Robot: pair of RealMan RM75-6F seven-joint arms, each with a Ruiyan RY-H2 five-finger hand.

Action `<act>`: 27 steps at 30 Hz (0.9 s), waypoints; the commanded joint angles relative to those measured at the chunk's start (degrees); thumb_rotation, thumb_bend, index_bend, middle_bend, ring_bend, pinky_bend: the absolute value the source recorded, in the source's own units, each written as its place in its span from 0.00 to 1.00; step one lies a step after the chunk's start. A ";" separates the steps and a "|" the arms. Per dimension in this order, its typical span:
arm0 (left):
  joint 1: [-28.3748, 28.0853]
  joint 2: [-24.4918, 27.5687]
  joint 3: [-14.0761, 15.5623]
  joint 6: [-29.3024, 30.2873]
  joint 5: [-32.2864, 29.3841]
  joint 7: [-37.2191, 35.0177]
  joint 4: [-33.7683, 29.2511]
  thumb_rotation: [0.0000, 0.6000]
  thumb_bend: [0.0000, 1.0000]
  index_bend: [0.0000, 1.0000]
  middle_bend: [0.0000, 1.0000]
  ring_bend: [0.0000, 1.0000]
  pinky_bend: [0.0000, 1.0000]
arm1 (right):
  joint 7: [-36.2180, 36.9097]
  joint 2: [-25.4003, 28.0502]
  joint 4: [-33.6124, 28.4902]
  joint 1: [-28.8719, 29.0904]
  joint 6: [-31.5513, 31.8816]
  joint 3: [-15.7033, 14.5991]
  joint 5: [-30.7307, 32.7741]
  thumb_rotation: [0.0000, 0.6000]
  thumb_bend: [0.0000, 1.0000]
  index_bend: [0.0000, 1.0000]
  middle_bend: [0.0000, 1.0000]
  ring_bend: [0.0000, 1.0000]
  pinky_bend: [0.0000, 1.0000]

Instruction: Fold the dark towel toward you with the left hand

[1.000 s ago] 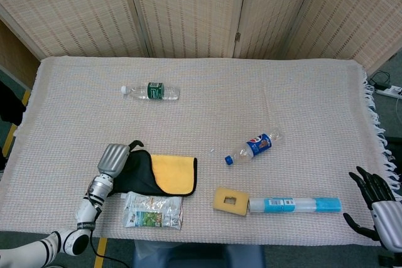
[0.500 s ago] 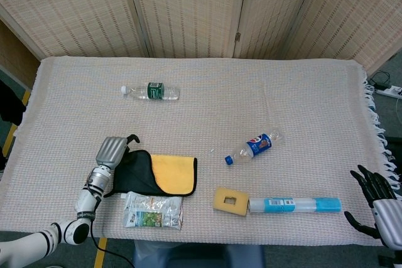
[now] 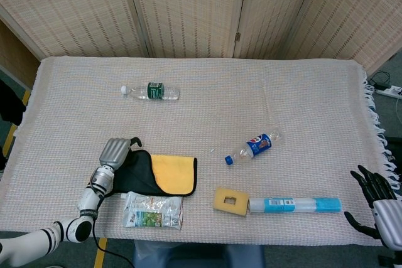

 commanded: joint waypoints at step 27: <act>0.90 0.22 1.94 2.69 -0.75 2.22 -0.26 1.00 0.49 0.61 1.00 1.00 1.00 | -0.33 -0.35 0.15 -0.31 0.79 0.15 -0.21 1.00 0.35 0.00 0.00 0.00 0.00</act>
